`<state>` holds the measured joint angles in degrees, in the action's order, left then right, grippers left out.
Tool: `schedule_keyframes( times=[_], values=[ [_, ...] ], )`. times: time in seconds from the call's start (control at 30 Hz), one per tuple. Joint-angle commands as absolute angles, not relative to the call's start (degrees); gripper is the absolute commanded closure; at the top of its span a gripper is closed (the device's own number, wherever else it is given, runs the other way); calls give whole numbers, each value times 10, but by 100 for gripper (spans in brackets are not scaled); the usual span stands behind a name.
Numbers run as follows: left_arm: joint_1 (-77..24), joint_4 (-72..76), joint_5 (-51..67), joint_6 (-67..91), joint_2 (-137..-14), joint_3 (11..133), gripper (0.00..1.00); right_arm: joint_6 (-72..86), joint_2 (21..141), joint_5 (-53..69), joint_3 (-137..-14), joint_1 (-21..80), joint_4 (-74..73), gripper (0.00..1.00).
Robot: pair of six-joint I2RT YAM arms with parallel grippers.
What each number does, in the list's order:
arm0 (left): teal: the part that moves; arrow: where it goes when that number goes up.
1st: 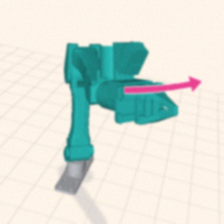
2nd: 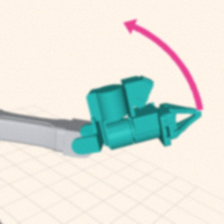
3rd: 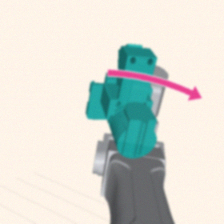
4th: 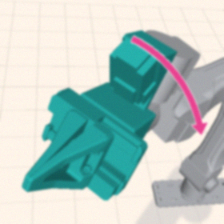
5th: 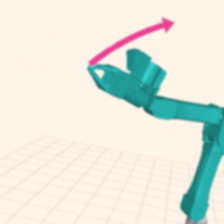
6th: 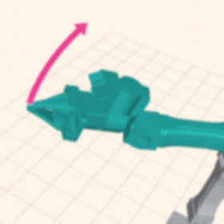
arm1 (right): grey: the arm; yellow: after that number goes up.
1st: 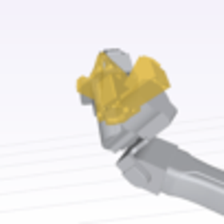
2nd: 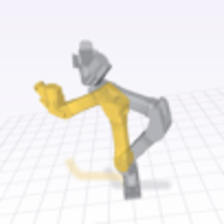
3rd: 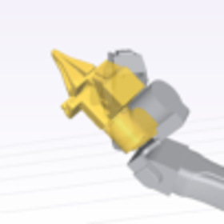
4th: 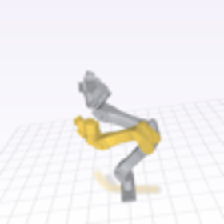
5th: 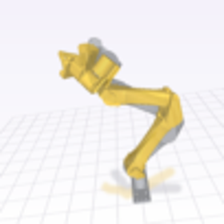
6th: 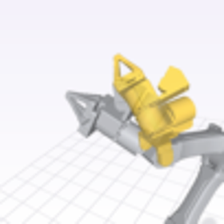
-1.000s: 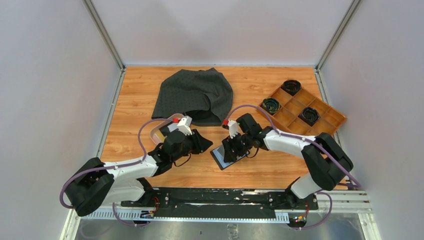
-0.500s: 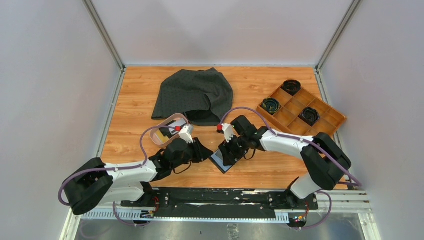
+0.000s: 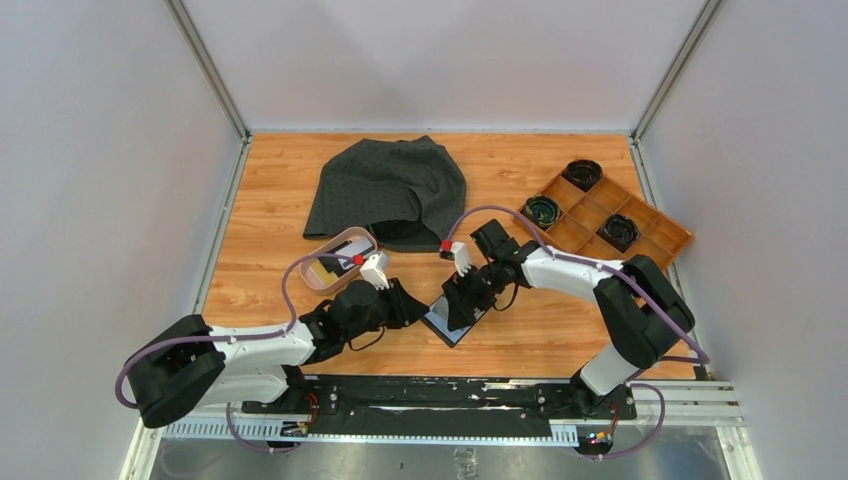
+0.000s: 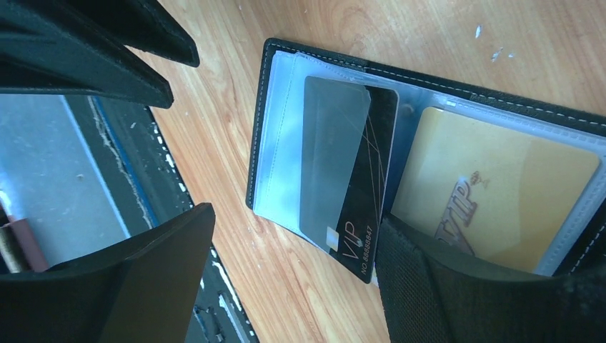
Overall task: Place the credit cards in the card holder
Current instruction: Insert the credit card into the card holder.
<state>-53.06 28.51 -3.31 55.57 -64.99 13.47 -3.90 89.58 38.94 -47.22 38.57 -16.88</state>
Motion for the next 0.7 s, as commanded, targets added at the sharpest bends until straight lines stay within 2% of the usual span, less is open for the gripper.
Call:
schedule_keyframes(
  times=[0.0,0.4,0.67],
  values=[
    [-537,289,-50,559,-641,131,75,-40,919,457,-485,355,-196,17],
    [-541,289,-51,562,-644,130,75,-75,905,407,-490,357,-216,17],
    [-544,289,-54,564,-649,126,75,-129,885,300,-495,467,-240,20]
  ],
)
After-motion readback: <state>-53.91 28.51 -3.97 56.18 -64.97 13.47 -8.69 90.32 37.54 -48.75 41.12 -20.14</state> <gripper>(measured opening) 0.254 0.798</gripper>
